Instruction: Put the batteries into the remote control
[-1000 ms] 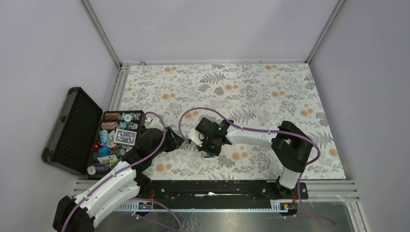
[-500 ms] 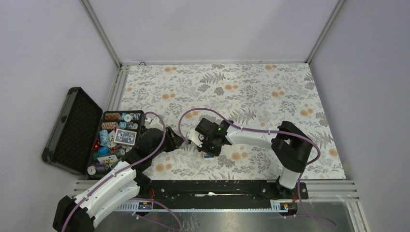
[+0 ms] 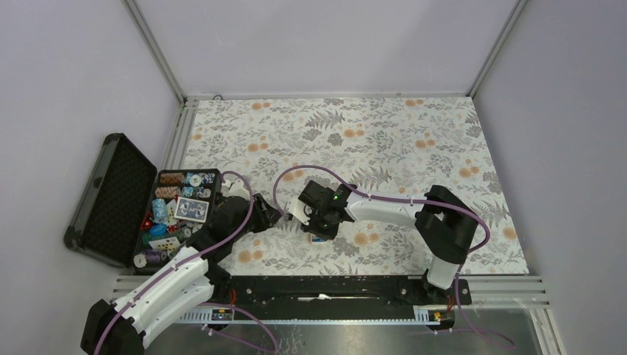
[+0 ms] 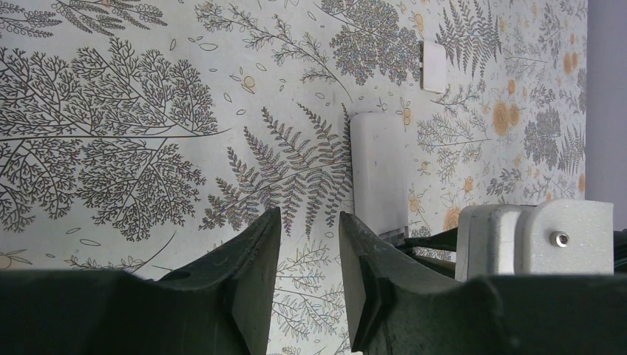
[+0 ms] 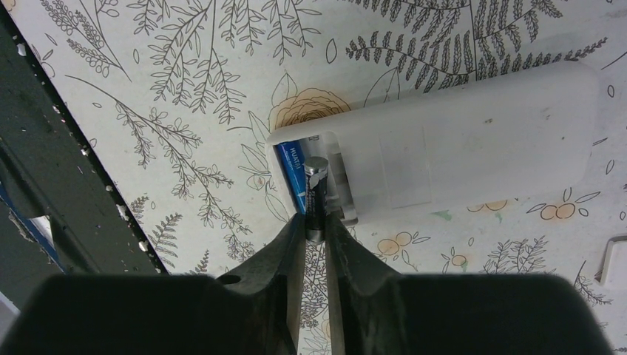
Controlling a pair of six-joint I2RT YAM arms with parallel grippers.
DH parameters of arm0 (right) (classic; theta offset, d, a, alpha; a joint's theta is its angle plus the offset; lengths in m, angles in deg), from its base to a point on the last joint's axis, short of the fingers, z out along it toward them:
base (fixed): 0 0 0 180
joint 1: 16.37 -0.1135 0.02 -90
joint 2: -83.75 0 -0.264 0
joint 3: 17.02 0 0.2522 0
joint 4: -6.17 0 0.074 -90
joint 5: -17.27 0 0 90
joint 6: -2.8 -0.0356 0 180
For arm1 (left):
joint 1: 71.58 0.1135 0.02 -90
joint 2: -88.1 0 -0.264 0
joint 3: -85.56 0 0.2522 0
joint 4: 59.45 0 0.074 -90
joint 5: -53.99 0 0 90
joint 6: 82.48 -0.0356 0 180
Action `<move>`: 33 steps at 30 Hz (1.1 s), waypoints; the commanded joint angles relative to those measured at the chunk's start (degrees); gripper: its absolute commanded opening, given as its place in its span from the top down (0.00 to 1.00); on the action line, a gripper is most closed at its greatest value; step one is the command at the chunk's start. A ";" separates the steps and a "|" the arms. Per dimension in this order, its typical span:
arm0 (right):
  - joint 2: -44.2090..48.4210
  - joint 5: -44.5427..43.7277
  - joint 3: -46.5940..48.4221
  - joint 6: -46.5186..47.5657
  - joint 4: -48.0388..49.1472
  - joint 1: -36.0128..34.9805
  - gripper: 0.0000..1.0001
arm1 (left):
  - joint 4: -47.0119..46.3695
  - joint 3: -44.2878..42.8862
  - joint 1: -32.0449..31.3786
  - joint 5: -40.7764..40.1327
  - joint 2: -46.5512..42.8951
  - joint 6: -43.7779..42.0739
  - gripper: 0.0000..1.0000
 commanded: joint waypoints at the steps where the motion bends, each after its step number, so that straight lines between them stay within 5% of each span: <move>1: -0.25 -1.21 1.43 -0.52 -1.13 -0.62 0.77 | -2.28 -0.12 0.28 -0.35 0.12 -0.63 0.62; 18: 4.50 -2.78 -0.23 -2.17 0.81 -0.61 0.71 | -2.67 -0.30 0.28 0.07 0.56 -0.71 0.61; 33: 18.86 -13.06 -13.43 -13.78 10.86 -0.44 0.68 | -6.67 -0.52 0.13 5.02 6.14 -0.13 0.61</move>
